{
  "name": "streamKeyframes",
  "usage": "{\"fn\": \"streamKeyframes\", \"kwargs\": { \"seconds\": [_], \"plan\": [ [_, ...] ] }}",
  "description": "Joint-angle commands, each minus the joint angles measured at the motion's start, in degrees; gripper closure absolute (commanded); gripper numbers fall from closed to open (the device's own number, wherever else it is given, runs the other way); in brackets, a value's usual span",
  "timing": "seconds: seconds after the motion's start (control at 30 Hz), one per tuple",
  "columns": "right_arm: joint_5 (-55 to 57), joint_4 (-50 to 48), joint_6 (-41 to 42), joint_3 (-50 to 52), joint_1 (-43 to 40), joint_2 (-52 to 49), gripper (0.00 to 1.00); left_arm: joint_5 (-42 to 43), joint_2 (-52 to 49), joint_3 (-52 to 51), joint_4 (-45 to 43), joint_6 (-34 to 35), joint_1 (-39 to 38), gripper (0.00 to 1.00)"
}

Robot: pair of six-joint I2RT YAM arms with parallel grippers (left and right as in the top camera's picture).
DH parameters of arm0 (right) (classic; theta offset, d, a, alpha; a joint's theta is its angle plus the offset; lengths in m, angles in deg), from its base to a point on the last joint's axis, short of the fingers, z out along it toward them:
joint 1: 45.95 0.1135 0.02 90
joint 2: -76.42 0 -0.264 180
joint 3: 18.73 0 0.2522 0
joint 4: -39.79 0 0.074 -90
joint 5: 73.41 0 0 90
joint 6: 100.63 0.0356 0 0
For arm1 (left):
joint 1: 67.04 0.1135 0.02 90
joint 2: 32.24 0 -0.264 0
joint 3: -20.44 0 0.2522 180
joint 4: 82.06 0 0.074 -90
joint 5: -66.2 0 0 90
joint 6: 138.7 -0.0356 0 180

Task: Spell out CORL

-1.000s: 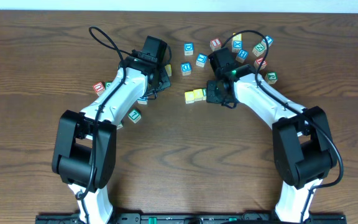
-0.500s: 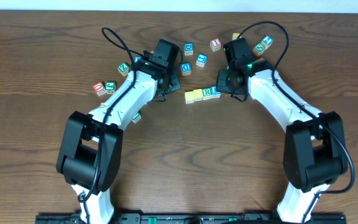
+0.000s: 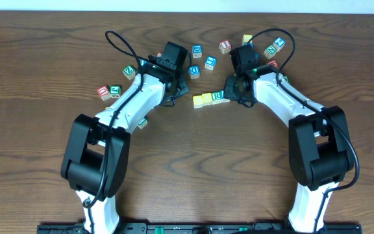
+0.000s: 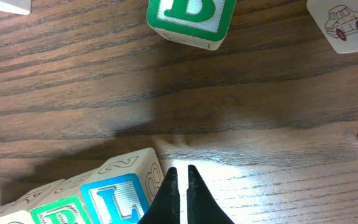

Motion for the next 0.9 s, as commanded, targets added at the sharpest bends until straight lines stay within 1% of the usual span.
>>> {"fn": "streamKeyframes", "kwargs": {
  "seconds": [0.0,0.17,0.5,0.87],
  "plan": [
    [0.9,-0.4,0.9,0.0,-0.2,-0.4,0.98,3.4,-2.2,-0.7,-1.7,1.6,-0.7,0.93],
    [0.9,-0.2,0.9,0.0,-0.2,-0.4,0.98,5.1,-4.9,-0.7,-2.8,1.6,-1.3,0.93],
    [0.5,-0.3,0.7,0.0,-0.2,-0.4,0.97,7.3,-5.1,-0.7,-3.0,1.7,-1.6,0.93],
    [-1.7,-1.2,-2.8,0.0,-0.2,-0.4,0.97,8.3,-5.1,-0.7,-3.6,1.8,-2.7,0.93]
  ]
}}
